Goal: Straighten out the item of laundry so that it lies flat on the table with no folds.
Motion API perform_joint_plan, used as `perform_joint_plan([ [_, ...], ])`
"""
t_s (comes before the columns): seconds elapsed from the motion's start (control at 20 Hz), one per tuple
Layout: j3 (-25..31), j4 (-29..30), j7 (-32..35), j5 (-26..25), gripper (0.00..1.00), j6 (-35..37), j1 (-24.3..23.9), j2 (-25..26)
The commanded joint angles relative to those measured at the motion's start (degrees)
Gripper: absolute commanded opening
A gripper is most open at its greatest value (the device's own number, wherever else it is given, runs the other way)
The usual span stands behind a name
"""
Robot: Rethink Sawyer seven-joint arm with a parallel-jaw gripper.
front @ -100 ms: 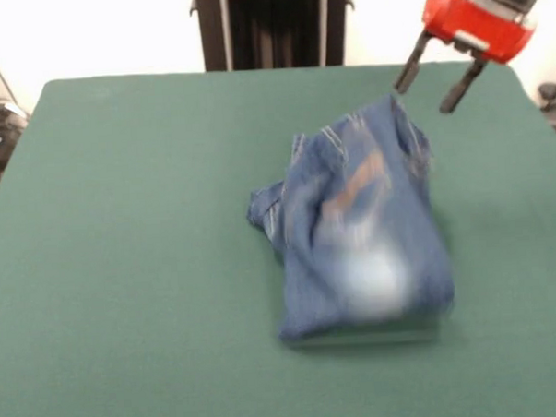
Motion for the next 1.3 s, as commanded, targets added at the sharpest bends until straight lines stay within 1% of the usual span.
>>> perform_joint_plan([
  [0.05,3.88,1.79,17.46,2.32,1.0,3.94,-1.24,2.95],
  [0.1,7.38,4.37,17.5,4.47,1.0,-0.72,-2.81,1.78],
  [0.15,9.87,5.58,16.83,5.54,1.0,-3.83,-4.07,1.12],
  [0.2,17.14,10.04,13.87,8.05,1.0,-12.6,-8.14,-1.24],
  [0.25,21.99,12.76,12.53,9.59,1.0,-17.64,-10.92,-2.69],
  [0.3,29.94,17.19,9.43,10.82,1.0,-23.85,-16.39,-4.77],
  [0.4,33.54,18.94,9.21,9.71,1.0,-27.24,-19.42,-5.3],
  [0.6,32.85,17.27,11.09,7.01,1.0,-26.7,-19.88,-3.83],
  [0.7,33.42,17.09,12.22,6.29,1.0,-28.41,-20.29,-3.0],
  [0.8,32.93,16.69,13.44,6.67,1.0,-28.91,-19.74,-2.02],
  [0.85,33.51,21.18,15.21,6.28,1.0,-31.33,-19.12,-4.05],
  [0.95,31.76,20.66,16.29,7.84,1.0,-29.32,-17.65,-3.07],
  [1.0,32.64,20.89,16.56,8.98,1.0,-27.1,-18.45,-2.8],
  [1.1,31.46,19.85,17.61,10.75,1.0,-21.75,-17.38,-2.99],
  [1.2,32.94,20.45,18.02,12.08,1.0,-19.01,-18.57,-3.13],
  [1.3,32.73,19.96,17.91,12.45,1.0,-17.16,-18.48,-3.1],
])
